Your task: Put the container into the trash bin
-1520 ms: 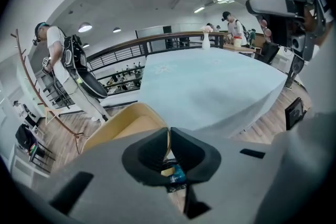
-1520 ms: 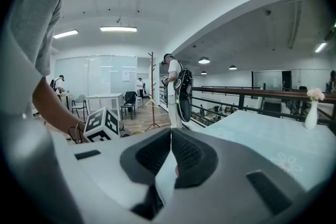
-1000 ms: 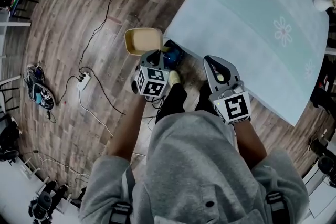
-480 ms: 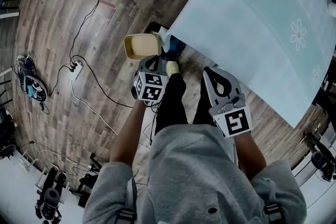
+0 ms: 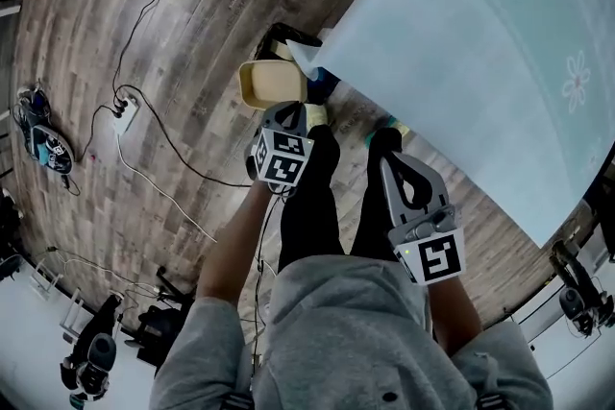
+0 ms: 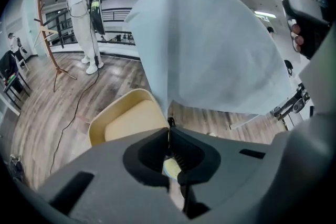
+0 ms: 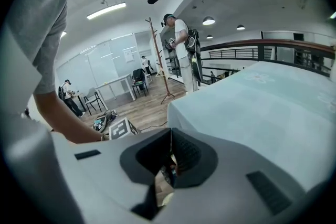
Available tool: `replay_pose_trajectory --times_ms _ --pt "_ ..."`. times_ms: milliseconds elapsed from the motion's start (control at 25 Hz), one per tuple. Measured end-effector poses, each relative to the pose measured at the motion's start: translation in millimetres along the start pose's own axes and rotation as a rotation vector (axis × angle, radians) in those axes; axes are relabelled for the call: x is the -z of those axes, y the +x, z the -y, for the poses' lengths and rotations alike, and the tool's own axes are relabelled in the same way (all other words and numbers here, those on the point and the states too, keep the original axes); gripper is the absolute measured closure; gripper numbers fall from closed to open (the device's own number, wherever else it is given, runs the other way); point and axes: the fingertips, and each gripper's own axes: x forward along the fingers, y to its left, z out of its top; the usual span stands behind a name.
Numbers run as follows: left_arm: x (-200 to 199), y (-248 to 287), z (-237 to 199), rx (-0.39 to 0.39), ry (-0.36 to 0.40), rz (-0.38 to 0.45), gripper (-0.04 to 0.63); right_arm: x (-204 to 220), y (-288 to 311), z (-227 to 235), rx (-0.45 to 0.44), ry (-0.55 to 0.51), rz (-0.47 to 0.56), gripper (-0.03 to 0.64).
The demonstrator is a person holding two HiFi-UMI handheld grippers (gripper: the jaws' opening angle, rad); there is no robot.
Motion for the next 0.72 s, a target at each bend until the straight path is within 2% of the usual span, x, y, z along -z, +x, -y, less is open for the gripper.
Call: replay_pose_trajectory --times_ms 320,720 --pt "2.1 24.1 21.0 0.045 0.007 -0.026 0.566 15.5 -10.4 9.0 0.01 0.023 -0.032 0.591" --pt "4.9 30.1 7.1 0.015 0.015 -0.042 0.565 21.7 -12.3 9.4 0.027 0.02 -0.042 0.591"
